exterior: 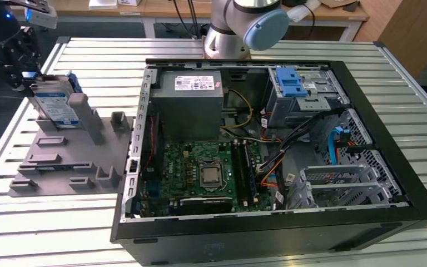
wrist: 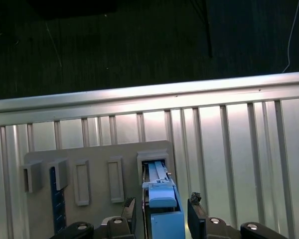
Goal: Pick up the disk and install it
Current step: 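Pick up the disk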
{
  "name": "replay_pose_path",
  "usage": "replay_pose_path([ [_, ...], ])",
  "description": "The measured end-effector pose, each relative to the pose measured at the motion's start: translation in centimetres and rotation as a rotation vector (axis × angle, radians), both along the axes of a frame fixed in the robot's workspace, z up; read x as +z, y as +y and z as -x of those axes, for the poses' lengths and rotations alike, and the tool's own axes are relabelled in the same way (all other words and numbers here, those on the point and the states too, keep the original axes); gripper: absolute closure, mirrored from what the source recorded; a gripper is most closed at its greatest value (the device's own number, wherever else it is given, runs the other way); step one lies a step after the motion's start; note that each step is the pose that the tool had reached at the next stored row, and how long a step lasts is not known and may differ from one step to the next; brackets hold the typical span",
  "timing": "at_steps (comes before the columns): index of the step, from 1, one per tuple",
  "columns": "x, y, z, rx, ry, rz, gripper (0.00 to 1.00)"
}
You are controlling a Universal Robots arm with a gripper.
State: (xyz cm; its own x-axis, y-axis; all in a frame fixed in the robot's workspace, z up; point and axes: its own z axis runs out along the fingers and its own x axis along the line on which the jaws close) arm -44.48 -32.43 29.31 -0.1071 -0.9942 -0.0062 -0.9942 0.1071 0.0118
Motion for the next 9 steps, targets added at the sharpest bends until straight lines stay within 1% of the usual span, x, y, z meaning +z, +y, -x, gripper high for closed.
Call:
replay_pose_path([
  [4, -0.38, 0.0, 0.0, 0.0, 0.0, 0.0009, 0.47],
  [9, -0.52, 0.0, 0.0, 0.0, 0.0003, 0.001, 0.47],
])
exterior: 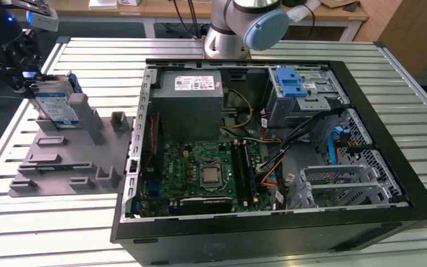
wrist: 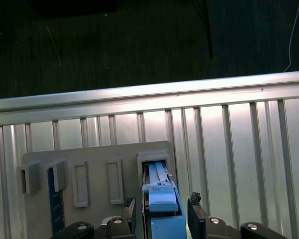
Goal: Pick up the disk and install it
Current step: 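Pick up the disk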
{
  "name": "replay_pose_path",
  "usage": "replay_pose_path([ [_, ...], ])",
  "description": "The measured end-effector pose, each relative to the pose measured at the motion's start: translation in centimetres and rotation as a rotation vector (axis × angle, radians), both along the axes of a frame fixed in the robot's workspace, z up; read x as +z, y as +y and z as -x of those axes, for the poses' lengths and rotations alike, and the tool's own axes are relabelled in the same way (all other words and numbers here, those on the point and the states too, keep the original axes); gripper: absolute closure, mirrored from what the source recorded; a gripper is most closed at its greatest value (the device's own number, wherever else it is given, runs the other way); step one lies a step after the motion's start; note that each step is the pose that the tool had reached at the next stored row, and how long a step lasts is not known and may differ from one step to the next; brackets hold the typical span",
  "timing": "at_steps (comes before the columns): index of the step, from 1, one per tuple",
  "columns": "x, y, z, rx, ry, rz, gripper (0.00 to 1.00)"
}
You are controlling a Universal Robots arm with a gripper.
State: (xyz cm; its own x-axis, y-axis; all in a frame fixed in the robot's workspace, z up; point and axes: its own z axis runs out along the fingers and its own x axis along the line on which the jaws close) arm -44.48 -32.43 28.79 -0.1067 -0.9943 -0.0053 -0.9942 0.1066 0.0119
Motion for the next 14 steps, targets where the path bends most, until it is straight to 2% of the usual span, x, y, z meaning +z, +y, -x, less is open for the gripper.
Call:
replay_pose_path([
  [7, -0.02, 0.0, 0.0, 0.003, -0.0002, 0.0, 0.47],
  [11, -0.03, 0.0, 0.02, 0.031, -0.0003, -0.0001, 0.47],
  [14, 0.0, 0.0, 0.04, 0.035, -0.0006, 0.0, 0.47],
])
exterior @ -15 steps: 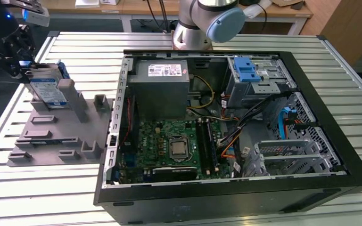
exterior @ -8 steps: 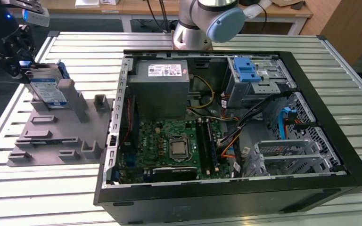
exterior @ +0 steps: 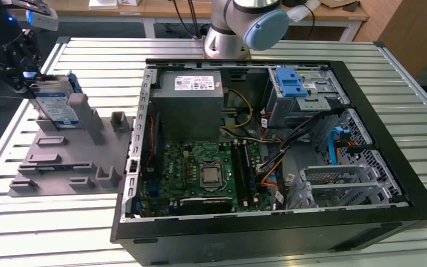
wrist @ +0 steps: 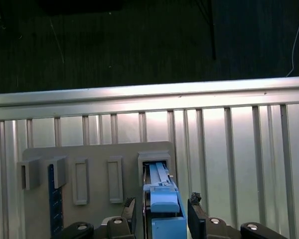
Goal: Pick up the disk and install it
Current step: 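Pick up the disk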
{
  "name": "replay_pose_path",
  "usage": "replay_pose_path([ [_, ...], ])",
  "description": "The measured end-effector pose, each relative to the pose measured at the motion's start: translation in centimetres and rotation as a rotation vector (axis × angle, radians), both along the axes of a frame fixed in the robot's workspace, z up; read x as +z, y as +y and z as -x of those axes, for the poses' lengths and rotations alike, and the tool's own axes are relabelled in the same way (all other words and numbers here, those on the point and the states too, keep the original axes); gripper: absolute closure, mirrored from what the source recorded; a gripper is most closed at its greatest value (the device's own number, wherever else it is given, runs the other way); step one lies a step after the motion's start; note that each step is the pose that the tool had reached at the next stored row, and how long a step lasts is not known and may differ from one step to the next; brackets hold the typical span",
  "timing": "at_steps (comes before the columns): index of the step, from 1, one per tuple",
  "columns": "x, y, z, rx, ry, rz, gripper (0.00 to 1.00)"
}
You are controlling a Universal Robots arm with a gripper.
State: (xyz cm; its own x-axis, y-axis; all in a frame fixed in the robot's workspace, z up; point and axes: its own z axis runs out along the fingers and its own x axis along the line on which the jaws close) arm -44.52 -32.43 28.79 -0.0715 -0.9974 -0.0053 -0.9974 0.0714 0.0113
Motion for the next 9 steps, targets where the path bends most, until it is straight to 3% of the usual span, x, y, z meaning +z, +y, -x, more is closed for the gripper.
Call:
replay_pose_path([
  [9, 0.18, 0.0, 0.04, 0.0, -0.0015, -0.0001, 0.47],
])
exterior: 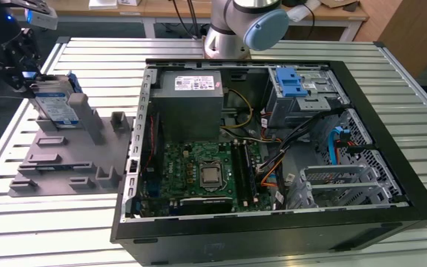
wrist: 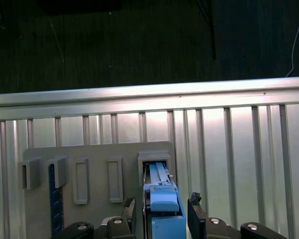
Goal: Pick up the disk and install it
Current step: 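Pick up the disk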
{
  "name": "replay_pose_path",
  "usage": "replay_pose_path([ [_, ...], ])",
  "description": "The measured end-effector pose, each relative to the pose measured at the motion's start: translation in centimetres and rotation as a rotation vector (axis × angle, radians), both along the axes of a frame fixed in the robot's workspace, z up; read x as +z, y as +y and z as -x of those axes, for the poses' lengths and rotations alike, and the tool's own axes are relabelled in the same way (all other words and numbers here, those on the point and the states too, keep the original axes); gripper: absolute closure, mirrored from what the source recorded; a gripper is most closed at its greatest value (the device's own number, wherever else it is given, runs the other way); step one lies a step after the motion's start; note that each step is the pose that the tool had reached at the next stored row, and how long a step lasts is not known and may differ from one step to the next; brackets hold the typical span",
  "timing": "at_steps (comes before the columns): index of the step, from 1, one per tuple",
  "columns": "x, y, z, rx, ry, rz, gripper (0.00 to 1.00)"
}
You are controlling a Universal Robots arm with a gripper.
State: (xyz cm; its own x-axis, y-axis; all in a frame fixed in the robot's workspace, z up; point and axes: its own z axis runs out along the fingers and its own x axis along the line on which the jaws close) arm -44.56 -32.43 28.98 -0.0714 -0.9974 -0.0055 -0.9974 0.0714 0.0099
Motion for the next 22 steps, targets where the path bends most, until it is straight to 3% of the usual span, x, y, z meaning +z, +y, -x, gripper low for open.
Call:
replay_pose_path([
  [6, 0.01, 0.0, 0.0, 0.0, 0.0002, 0.0005, 0.48],
  [7, 0.01, 0.0, 0.0, 0.0, 0.0002, 0.0006, 0.55],
  [12, 0.0, 0.0, 0.0, 0.0, 0.0, 0.0015, 0.56],
  [13, 0.0, 0.0, 0.0, 0.0, 0.0, 0.0019, 0.63],
  [22, 0.0, 0.0, 0.0, 0.0, 0.0001, 0.0036, 0.63],
])
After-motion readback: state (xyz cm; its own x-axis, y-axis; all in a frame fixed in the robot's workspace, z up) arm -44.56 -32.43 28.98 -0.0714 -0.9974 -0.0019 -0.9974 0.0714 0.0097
